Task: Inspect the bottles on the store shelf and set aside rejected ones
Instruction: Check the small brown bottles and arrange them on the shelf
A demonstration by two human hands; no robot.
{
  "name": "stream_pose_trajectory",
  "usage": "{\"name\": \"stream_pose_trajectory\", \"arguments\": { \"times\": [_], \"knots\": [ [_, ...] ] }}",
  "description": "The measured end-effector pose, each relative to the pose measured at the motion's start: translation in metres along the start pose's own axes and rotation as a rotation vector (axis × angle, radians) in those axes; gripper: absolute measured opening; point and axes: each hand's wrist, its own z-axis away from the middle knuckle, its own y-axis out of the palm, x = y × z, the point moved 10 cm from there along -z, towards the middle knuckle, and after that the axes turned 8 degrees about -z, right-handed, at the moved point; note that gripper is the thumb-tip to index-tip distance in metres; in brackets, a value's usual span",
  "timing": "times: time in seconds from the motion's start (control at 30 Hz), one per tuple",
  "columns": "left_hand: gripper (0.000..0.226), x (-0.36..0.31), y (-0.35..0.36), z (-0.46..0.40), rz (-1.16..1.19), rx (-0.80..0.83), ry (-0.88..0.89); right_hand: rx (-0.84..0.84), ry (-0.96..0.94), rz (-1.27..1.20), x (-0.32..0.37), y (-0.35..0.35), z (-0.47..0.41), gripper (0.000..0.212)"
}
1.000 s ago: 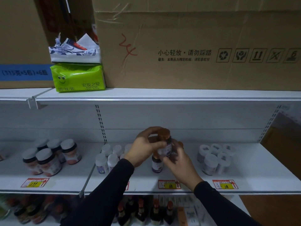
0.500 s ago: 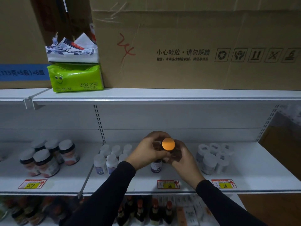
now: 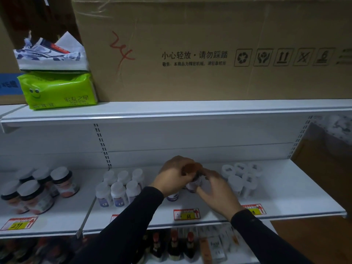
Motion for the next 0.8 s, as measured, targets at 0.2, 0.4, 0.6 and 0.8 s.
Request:
{"name": "stream_pose_trajectory", "arguments": {
  "times": [0.2, 0.4, 0.6, 0.8],
  "knots": [
    [0.014, 0.018, 0.038, -0.008, -0.116, 0.116, -0.037, 0.052, -0.075, 0.291, -0.018, 0.0, 0.001, 0.063],
    [0.022, 0.05, 0.064, -0.009, -0.311, 0.141, -0.092, 0.1, -0.047, 0.389, -0.031, 0.004, 0.002, 0.069],
    [0.02, 0.06, 0.072, -0.006, -0.341, 0.122, -0.125, 0.082, -0.077, 0.417, -0.031, 0.006, -0.001, 0.066],
    [0.015, 0.067, 0.075, -0.005, -0.346, 0.112, -0.134, 0.02, -0.122, 0.446, -0.029, 0.005, -0.005, 0.061]
  ]
}}
